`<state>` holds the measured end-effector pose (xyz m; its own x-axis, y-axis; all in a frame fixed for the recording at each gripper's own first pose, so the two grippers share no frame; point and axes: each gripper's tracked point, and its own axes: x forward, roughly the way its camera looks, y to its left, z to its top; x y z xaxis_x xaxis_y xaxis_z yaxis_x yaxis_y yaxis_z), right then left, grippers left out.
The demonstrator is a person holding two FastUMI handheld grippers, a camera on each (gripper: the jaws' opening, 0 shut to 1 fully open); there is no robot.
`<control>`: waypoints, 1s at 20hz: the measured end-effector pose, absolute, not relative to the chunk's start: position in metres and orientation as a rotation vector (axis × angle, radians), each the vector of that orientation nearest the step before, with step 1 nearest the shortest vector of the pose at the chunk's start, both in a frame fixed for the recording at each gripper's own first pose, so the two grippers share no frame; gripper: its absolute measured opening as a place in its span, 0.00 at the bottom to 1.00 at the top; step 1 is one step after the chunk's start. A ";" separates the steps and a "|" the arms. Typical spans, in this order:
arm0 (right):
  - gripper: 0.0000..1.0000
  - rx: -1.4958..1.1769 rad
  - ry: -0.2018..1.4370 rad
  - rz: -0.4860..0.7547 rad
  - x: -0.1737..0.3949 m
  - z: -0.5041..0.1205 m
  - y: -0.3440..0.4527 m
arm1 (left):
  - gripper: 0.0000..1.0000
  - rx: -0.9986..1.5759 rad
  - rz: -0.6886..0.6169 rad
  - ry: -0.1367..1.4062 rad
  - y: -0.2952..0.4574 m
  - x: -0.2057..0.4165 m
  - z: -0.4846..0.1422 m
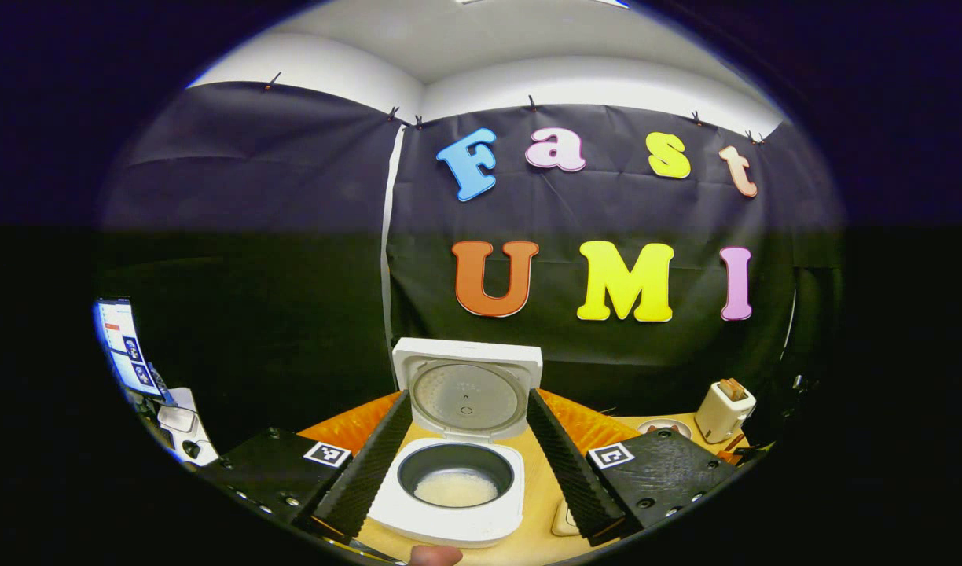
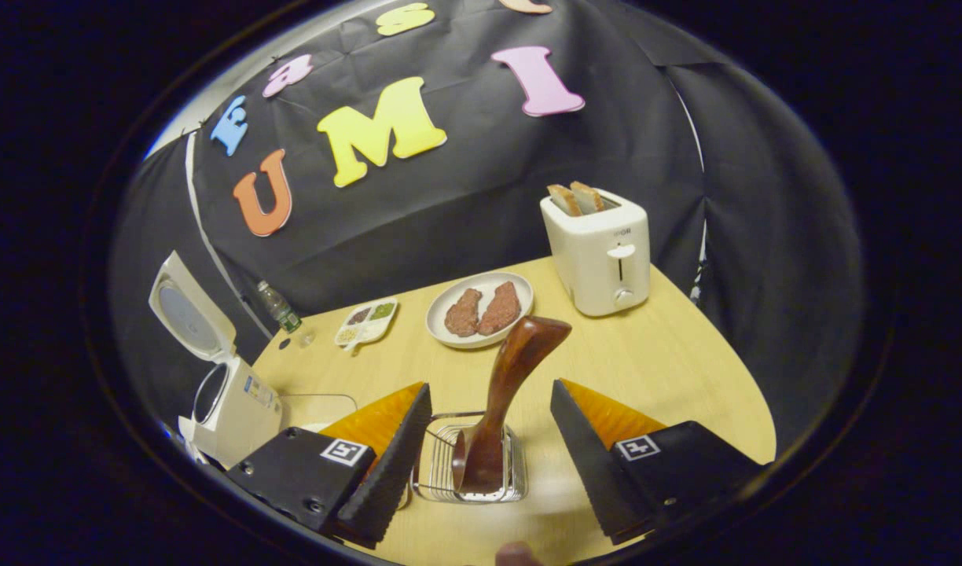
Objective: Close the left gripper, press the button to open the rice cooker; take a wooden spoon from the chopstick holder with the right hand, scoop a spoonful of rice and pour it into the rice cooker, then put the wooden spoon back into the chopstick holder.
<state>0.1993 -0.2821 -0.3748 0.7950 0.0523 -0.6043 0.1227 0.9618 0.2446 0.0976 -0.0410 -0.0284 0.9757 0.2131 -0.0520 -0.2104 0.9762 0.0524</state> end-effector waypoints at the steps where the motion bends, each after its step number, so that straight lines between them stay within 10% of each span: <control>1: 0.98 0.287 0.661 -0.044 0.207 -0.381 -0.285 | 0.95 0.054 0.225 0.065 -0.038 0.096 -0.030; 12: 0.23 0.365 0.697 0.005 0.206 -0.381 -0.270 | 0.95 0.047 0.282 0.093 -0.024 0.080 -0.037; 20: 0.11 0.329 0.606 -0.085 0.193 -0.311 -0.273 | 0.94 0.031 0.223 0.089 -0.017 0.082 -0.046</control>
<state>0.1928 -0.2733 -0.3107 0.8200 0.0176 -0.5721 0.1742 0.9444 0.2788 0.0821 -0.0171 -0.0464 0.9713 0.2221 -0.0850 -0.2194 0.9748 0.0408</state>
